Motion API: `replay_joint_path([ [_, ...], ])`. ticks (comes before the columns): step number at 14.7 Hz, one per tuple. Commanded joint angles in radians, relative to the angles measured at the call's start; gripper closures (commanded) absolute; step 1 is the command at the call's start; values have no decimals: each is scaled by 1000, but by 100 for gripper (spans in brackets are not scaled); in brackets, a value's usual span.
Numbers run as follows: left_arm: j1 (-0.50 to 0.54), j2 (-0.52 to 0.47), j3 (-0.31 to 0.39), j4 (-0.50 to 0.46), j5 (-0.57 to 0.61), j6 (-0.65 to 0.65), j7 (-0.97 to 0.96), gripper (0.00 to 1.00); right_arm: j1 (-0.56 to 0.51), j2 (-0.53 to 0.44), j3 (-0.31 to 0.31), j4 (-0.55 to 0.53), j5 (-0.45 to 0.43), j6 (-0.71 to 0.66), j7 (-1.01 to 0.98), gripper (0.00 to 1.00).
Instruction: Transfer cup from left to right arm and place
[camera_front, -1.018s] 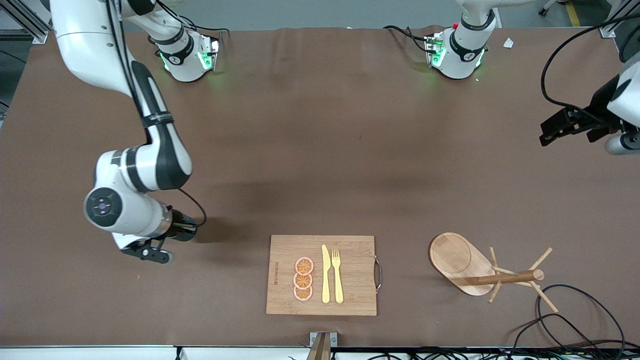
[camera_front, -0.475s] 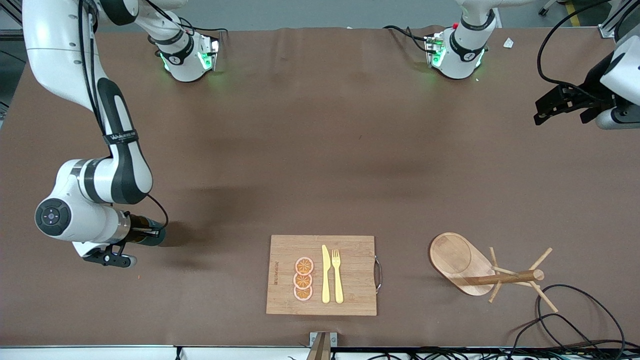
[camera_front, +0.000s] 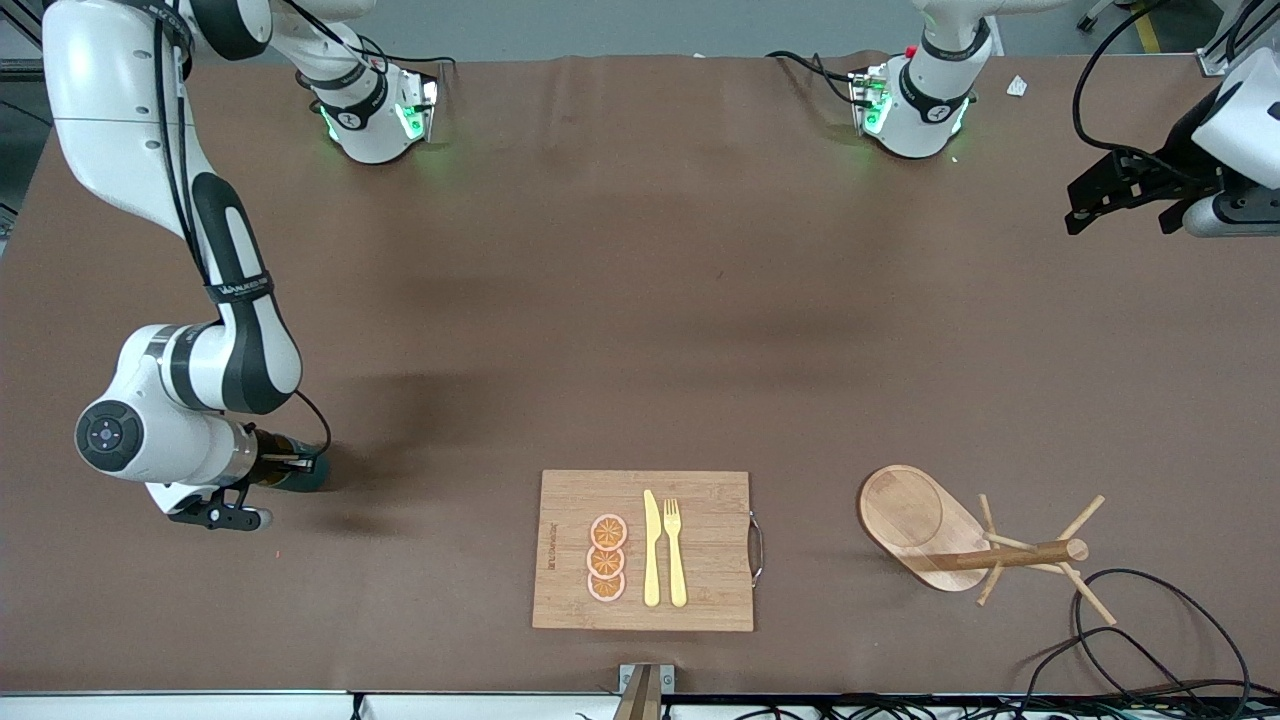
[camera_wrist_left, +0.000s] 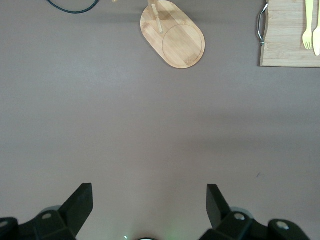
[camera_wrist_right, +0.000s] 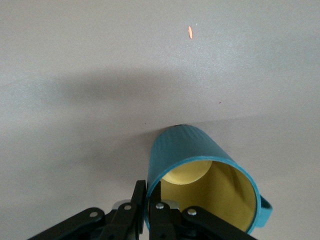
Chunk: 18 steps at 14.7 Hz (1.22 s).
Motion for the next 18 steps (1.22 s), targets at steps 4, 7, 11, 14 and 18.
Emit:
replay_joint_path([
  [4, -25, -26, 2, -25, 59, 24, -41, 0, -20, -20, 18, -4, -11, 10, -9, 24],
  [7, -40, -24, 0, -22, 72, 24, -92, 0, -21, -57, 20, 25, -8, -1, -9, 0],
  [11, -34, -18, -1, -24, 62, 42, -81, 0, -11, -201, 23, 26, -11, -99, -11, 0],
  [14, -34, -17, -3, -25, 56, 50, -80, 0, -3, -307, 23, 35, -18, -191, -11, 0],
  [18, -33, -18, -1, -25, 56, 50, -77, 0, 17, -416, 24, 120, -101, -384, -9, 0],
])
